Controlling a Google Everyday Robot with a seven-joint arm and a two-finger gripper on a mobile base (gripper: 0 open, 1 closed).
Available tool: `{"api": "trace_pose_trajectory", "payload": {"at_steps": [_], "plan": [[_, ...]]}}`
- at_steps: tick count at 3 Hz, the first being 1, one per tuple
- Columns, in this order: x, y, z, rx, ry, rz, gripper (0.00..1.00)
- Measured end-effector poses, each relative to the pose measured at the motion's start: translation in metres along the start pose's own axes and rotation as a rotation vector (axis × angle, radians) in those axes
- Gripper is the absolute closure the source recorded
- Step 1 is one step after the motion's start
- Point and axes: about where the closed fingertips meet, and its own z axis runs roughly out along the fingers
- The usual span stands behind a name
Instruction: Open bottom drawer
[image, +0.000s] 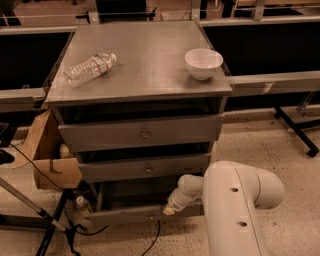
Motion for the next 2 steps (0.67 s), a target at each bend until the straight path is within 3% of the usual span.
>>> {"api": "trace_pose_trajectory", "payload": {"at_steps": [2], "plan": [[-0.0029,-0.0043,0.0000,0.000,0.000,0.000,0.13]]}}
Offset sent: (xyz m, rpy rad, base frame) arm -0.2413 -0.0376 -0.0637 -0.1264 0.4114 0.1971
